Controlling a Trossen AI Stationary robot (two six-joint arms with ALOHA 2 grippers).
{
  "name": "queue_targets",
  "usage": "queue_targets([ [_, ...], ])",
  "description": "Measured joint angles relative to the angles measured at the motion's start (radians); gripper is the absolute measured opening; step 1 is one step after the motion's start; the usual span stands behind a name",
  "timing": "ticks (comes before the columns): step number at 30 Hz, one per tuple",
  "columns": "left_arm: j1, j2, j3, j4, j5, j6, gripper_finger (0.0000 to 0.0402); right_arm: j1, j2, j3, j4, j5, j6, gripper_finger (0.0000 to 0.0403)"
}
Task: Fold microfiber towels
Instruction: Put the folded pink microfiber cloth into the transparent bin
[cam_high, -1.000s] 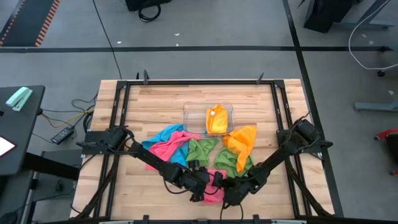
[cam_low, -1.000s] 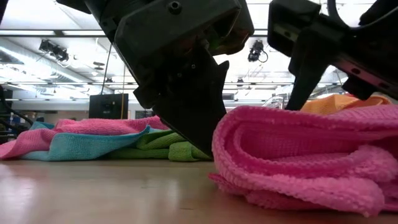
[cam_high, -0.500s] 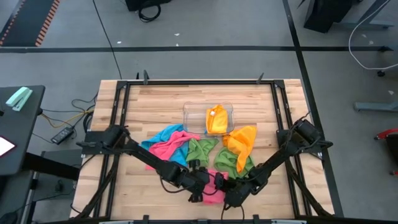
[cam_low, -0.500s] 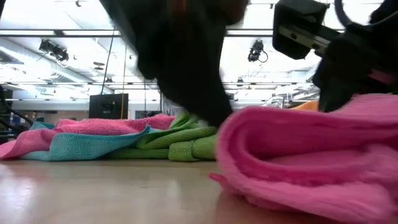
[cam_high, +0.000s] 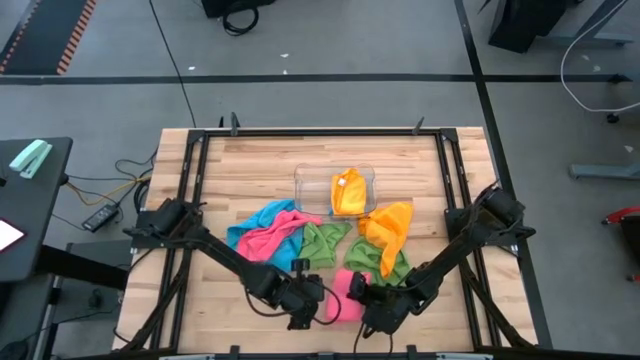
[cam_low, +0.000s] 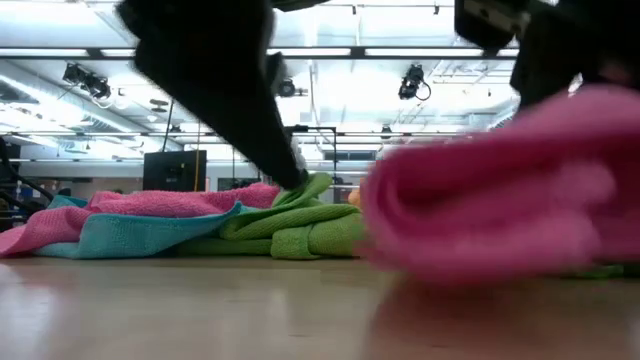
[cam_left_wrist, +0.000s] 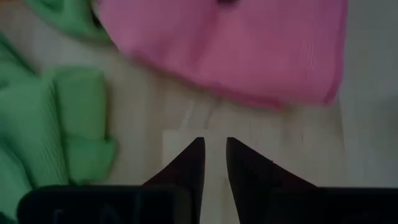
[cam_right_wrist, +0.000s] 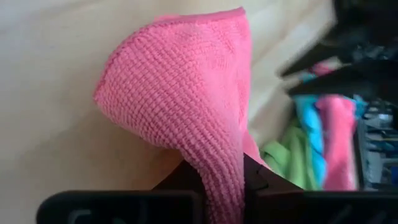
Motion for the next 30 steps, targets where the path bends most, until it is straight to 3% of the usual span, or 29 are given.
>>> queue_targets([
  [13,-0.008,0.0,0.0,0.005,-0.001,-0.008,0.0055,-0.023,-0.192,0.0,-0.284,0.16,0.06,0.0039],
  [20,-0.007,0.0,0.0,0.014,-0.001,0.117,0.0061,-0.105,-0.336,0.0,-0.427,0.174,0.041,0.0039],
  [27,0.0,0.0,0.0,0.021,-0.005,0.316,0.0052,-0.237,-0.494,0.0,-0.442,0.083,-0.166,0.0039],
  [30,0.014,0.0,0.0,0.027,-0.104,0.334,0.0052,-0.308,-0.535,0.0,-0.439,-0.017,-0.187,0.0039],
])
